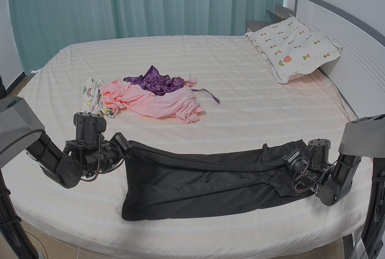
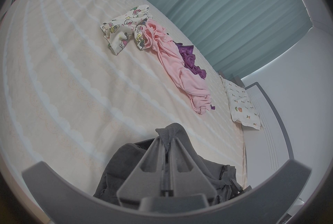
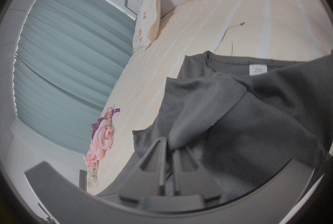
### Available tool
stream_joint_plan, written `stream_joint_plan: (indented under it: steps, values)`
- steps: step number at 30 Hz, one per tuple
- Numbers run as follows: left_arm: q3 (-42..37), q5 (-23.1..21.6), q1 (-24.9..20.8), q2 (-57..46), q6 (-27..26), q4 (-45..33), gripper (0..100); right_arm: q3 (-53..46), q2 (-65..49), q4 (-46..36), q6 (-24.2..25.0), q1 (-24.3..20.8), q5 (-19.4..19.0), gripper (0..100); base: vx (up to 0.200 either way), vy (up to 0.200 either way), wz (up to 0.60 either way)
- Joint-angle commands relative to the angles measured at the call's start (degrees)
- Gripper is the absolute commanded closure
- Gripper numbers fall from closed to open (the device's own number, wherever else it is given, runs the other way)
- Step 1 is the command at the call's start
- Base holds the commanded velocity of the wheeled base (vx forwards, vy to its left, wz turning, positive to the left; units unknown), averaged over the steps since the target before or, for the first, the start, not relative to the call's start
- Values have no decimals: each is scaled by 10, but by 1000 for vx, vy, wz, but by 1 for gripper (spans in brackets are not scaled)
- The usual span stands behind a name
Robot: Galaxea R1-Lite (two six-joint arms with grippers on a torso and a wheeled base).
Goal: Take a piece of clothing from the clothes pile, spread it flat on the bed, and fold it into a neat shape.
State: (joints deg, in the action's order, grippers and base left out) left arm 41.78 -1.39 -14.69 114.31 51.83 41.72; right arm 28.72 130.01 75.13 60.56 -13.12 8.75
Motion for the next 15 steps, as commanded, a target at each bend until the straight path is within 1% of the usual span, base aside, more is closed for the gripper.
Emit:
stream_joint_plan:
  steps: [1,7,9,12,14,15]
  values:
    - [1,0,0,2,0,0,100,-4,-22,0,-1,2,-1,100,0,0,0]
    - [2,0,5,5,0,1,100,7,-31,-1,-4,5,-1,100,0,0,0]
    - [7,1,6,6,0,6,100,23,-41,-8,-7,14,-6,100,0,0,0]
    - [20,1,13,8,1,16,100,63,-54,-48,-11,23,-8,100,0,0,0]
    - [23,2,15,8,2,19,100,72,-56,-56,-11,23,-8,100,0,0,0]
    - [25,15,19,5,20,39,100,98,-61,-68,-11,24,-7,100,0,0,0]
